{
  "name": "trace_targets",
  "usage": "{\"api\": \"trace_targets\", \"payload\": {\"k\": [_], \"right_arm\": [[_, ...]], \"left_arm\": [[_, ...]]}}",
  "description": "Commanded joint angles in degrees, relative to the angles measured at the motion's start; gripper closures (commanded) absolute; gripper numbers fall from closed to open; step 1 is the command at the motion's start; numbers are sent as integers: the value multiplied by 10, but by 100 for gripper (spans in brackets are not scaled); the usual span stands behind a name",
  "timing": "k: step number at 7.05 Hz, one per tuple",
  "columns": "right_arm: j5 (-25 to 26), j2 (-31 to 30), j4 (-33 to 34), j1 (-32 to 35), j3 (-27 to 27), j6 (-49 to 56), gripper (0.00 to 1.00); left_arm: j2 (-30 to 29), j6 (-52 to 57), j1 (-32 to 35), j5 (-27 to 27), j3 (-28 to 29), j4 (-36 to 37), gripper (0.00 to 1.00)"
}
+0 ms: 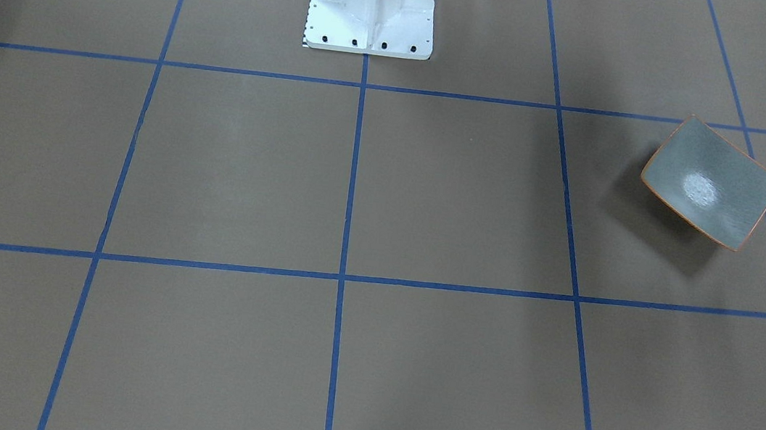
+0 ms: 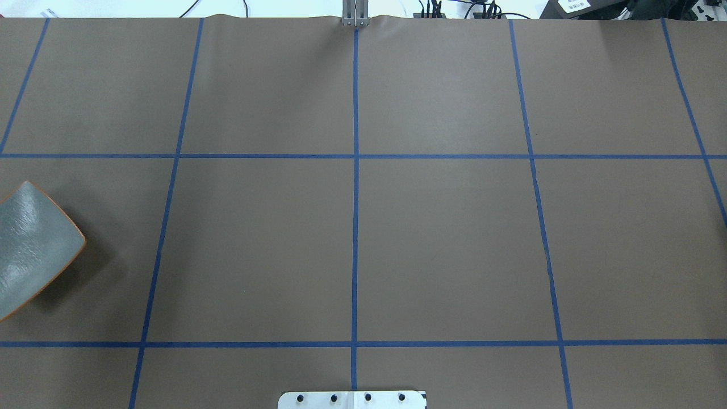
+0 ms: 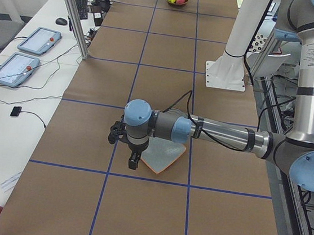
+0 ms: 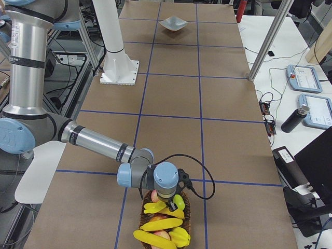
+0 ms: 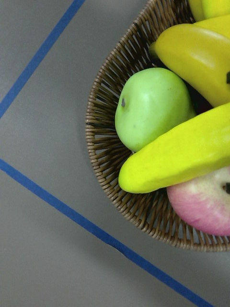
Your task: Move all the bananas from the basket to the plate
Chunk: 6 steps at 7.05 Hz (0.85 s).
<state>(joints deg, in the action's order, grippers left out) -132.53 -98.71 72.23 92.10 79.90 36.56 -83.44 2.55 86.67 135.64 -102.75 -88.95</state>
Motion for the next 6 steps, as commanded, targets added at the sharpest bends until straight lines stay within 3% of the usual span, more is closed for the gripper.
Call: {"api": "trace_targets", "payload": {"k": [1, 2, 5, 6], "right_arm": [[-7, 6, 2, 2, 7, 0, 100], [-17, 13, 3, 18, 7, -2, 100], [-17, 89, 95, 41, 24, -19, 100], [-17, 113, 92, 41, 26, -99, 100]], "left_arm": [[1, 0, 1, 0, 0, 0, 0], [1, 1, 0, 0, 0, 0, 0], [-2, 1, 0, 0, -10, 0, 0], [-15, -2, 0, -4, -8, -17, 0]]}}
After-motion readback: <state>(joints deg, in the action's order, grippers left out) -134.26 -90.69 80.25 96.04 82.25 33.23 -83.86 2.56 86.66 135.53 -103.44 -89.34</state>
